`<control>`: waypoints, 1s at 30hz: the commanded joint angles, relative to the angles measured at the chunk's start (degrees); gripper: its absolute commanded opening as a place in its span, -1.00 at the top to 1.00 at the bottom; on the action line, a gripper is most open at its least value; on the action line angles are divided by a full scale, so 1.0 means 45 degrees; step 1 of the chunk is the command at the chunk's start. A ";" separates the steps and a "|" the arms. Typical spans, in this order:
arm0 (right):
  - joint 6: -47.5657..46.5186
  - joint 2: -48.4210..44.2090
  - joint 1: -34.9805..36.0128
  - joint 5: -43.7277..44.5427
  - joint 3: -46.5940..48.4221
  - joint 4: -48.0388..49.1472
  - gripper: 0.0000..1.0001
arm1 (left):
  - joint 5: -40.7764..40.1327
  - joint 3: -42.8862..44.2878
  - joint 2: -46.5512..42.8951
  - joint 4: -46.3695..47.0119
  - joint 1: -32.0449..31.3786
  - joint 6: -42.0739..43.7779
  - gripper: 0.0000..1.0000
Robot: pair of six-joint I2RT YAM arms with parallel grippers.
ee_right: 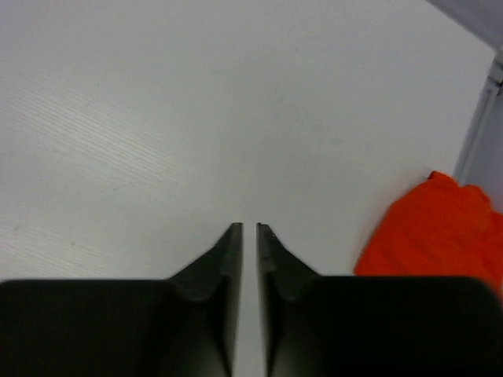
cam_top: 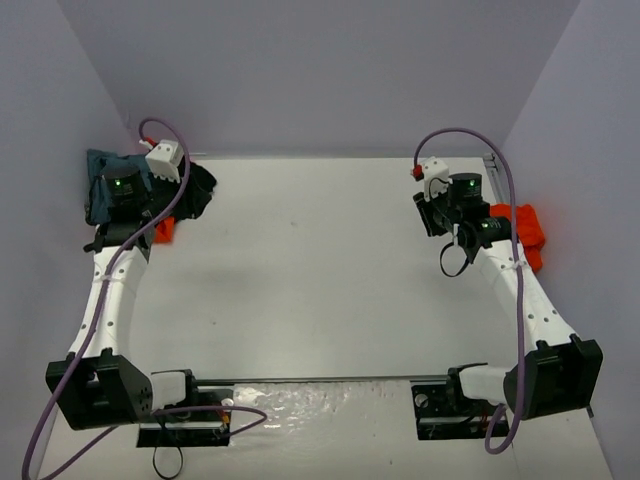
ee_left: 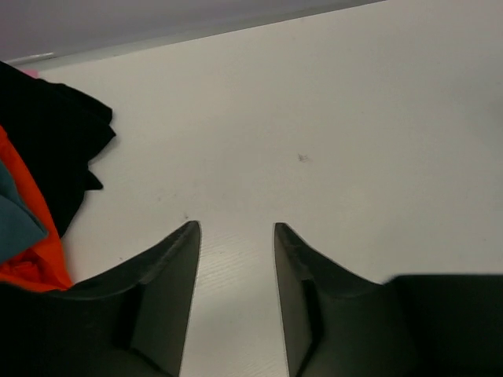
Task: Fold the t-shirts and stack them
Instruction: Put the neatly folded tshirt into the corner of the board with the left arm
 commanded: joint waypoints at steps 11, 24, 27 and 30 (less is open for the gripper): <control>0.0652 -0.0145 -0.0664 -0.1281 -0.0933 0.1790 0.56 | -0.3394 -0.2290 0.0531 0.3448 -0.1732 0.1524 0.82; 0.1551 0.1630 -0.0684 -0.1332 -0.0285 0.1688 -0.53 | -0.6241 -0.8541 0.0683 1.0626 -0.1635 0.1653 1.00; 0.1429 0.1762 -0.0723 -0.1163 -0.0250 0.1681 -0.54 | -0.6447 -0.9564 0.1660 1.3081 -0.1617 0.1530 1.00; 0.1434 0.1833 -0.1115 -0.0861 -0.0213 0.1754 -0.56 | -0.7089 -0.9417 0.2462 1.4373 -0.1505 0.1009 1.00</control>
